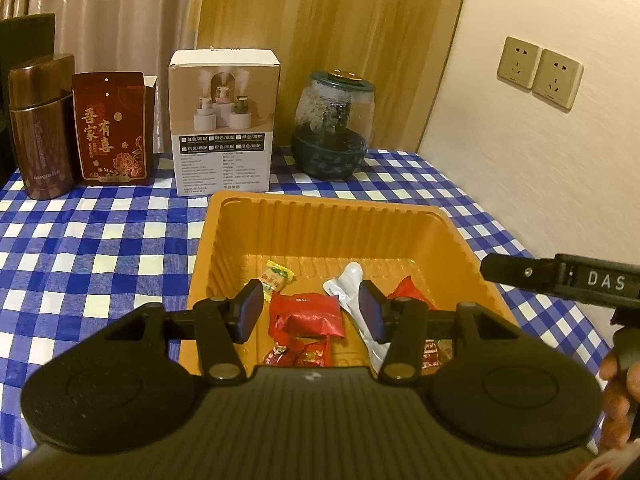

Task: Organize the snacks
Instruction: 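Lift both open tools away from the tray toward the remaining snacks, then grasp the clear snack bag with the right tool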

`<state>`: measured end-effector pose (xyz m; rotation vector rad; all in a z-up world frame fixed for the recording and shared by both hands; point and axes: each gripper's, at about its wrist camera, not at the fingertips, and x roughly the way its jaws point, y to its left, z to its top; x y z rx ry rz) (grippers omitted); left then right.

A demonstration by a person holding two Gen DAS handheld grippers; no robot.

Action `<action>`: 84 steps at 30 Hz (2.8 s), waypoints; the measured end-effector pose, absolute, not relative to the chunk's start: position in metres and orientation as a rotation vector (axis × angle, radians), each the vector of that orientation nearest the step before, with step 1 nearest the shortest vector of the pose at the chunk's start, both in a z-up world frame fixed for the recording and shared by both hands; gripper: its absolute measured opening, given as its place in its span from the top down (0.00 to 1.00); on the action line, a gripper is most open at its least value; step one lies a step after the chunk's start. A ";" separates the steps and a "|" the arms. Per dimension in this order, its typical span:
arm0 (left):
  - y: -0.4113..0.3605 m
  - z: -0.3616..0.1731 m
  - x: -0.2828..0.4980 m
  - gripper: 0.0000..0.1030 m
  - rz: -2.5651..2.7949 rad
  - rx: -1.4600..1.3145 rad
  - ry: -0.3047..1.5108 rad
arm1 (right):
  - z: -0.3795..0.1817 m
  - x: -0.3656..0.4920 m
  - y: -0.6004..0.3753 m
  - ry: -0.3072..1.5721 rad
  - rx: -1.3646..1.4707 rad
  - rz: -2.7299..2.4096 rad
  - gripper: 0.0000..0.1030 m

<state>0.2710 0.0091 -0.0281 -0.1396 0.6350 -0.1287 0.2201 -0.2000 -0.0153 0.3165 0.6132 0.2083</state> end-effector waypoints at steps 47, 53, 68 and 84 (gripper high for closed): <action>0.007 -0.057 0.188 0.25 -0.191 0.051 0.798 | -0.081 0.147 -0.188 0.801 -0.113 0.483 0.28; 0.005 -0.061 0.191 0.25 -0.211 0.059 0.811 | -0.087 0.157 -0.169 0.783 -0.236 0.535 0.26; 0.003 -0.064 0.197 0.24 -0.231 0.061 0.819 | -0.109 0.185 -0.147 0.775 -0.322 0.652 0.26; 0.002 -0.078 0.201 0.24 -0.276 0.050 0.834 | -0.096 0.178 -0.151 0.886 -0.148 0.596 0.62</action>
